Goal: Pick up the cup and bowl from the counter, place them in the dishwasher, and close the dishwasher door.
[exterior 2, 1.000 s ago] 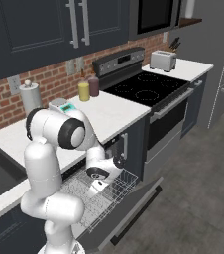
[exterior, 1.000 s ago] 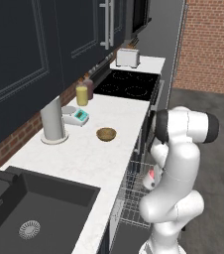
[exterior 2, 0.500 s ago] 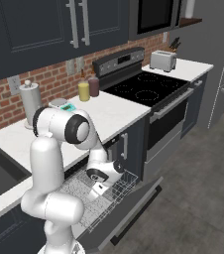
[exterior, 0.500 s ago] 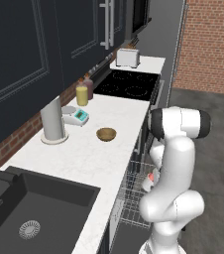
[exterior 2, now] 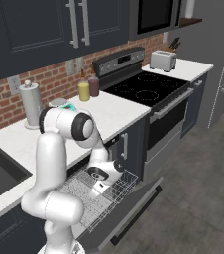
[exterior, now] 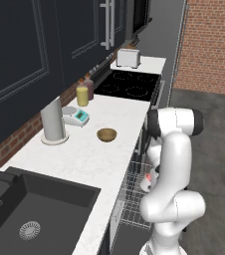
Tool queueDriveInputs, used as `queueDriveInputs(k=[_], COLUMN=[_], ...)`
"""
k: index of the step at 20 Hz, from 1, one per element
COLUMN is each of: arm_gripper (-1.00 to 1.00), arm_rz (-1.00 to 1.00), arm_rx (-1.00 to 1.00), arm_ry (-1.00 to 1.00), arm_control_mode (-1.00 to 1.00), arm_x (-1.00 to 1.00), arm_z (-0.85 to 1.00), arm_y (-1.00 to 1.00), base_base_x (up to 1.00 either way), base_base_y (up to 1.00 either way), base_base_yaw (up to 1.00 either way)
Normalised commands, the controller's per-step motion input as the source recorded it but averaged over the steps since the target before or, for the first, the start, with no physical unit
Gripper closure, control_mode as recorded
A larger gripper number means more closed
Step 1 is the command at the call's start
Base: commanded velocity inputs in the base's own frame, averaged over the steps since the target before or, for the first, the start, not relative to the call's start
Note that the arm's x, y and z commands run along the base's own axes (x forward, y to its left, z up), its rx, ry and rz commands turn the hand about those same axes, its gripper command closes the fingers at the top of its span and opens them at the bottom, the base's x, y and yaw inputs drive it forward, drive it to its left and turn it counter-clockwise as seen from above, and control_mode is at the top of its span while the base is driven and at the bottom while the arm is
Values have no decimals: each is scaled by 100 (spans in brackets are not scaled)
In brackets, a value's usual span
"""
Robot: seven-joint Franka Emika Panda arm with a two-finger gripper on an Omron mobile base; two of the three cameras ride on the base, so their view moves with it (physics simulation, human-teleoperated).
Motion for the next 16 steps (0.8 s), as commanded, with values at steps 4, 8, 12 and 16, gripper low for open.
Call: queueDriveInputs(k=[4, 8, 12, 16], arm_gripper=[100, 100, 100, 100], arm_rz=[0, 0, 0, 0], arm_rx=[0, 0, 0, 0], arm_ry=[0, 0, 0, 0], arm_control_mode=[-100, -100, -100, -100], arm_x=[23, 22, 20, 20], arm_z=[-38, -36, -31, -29], arm_y=[0, 0, 0, 0], base_base_x=[0, 0, 0, 0], base_base_y=[0, 0, 0, 0], base_base_yaw=[0, 0, 0, 0])
